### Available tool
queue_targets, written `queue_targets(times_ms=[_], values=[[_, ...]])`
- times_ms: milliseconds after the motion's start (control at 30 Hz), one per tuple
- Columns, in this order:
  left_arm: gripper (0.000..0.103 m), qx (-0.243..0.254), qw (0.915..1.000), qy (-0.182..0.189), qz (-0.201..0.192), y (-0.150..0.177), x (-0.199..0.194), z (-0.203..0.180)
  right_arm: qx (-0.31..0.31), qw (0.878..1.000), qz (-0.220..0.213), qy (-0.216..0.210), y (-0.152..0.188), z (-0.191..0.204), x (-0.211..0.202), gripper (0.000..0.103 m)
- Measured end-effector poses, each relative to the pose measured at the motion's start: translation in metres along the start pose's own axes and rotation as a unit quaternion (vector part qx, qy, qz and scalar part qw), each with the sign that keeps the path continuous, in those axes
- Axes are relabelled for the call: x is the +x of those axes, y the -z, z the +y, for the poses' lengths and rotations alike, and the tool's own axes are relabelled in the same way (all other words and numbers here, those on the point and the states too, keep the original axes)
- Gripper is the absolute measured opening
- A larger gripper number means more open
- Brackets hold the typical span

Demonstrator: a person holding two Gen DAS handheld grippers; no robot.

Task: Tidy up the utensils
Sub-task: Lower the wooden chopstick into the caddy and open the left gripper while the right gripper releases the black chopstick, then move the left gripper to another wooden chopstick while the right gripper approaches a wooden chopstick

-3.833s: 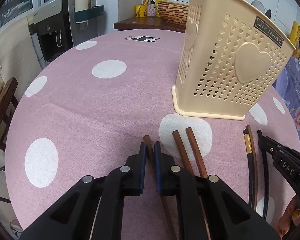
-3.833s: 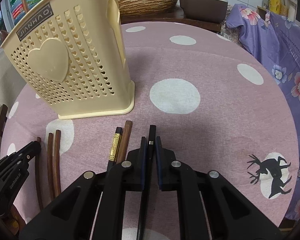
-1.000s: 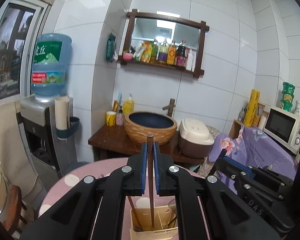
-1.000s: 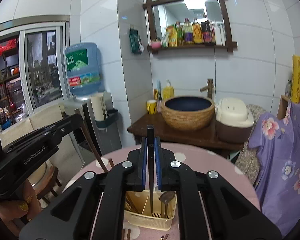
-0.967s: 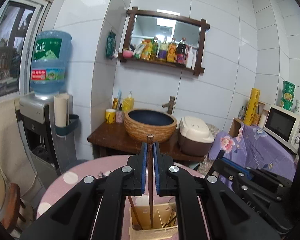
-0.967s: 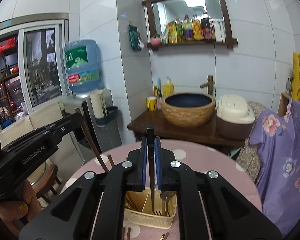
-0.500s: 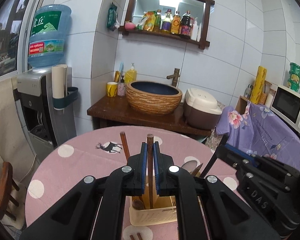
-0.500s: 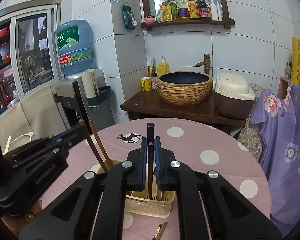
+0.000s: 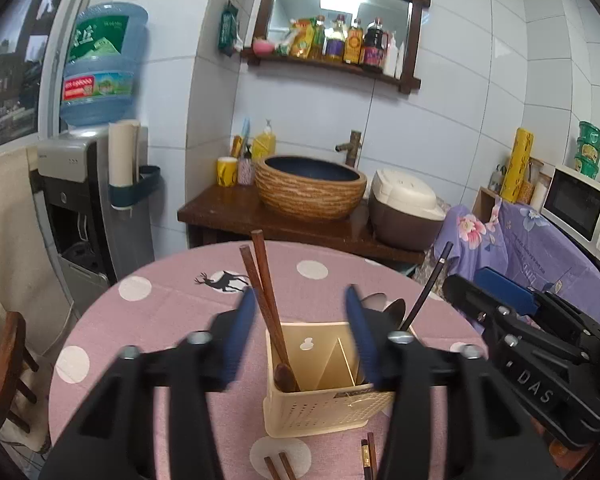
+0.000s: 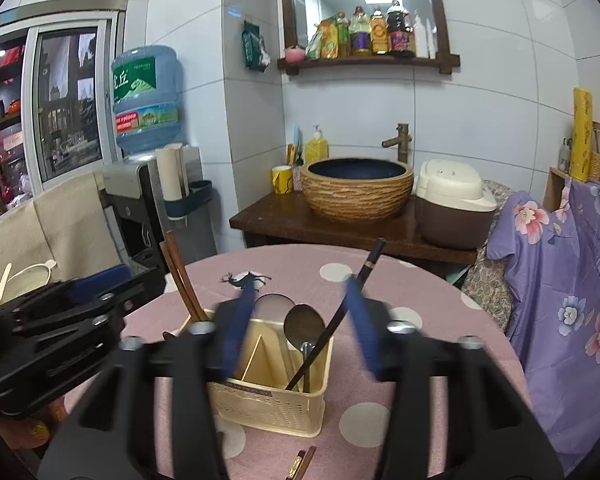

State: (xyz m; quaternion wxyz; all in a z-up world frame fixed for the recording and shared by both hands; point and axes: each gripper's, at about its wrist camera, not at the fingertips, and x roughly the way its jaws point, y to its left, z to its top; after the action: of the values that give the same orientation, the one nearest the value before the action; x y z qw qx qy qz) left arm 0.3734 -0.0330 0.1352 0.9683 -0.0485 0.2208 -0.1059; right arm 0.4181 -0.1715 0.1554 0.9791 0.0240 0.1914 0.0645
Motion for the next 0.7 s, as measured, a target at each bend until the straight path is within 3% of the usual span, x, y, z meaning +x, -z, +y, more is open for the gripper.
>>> queue_targets(times_ms=[133, 200, 300, 633, 700], values=[[0.068, 0.015, 0.9996, -0.008, -0.023, 0.011, -0.023, -0.003, 0.001, 1.0, -0.016, -0.002, 0.008, -0.004, -0.019, 0.058], [0.077, 0.014, 0.9996, -0.014, -0.023, 0.02, -0.033, 0.0, 0.007, 1.0, -0.015, 0.002, 0.015, -0.007, -0.028, 0.066], [0.08, 0.0, 0.9998, -0.02, -0.007, 0.04, -0.04, 0.011, 0.008, 1.0, 0.003, 0.013, 0.034, -0.011, -0.038, 0.067], [0.08, -0.057, 0.992, -0.038, 0.106, 0.131, -0.029, 0.047, 0.012, 0.992, 0.121, 0.033, 0.134, -0.011, -0.03, 0.069], [0.075, -0.06, 0.9899, -0.042, 0.121, 0.146, -0.027, 0.048, 0.018, 0.989, 0.141, 0.034, 0.151, -0.012, -0.029, 0.069]])
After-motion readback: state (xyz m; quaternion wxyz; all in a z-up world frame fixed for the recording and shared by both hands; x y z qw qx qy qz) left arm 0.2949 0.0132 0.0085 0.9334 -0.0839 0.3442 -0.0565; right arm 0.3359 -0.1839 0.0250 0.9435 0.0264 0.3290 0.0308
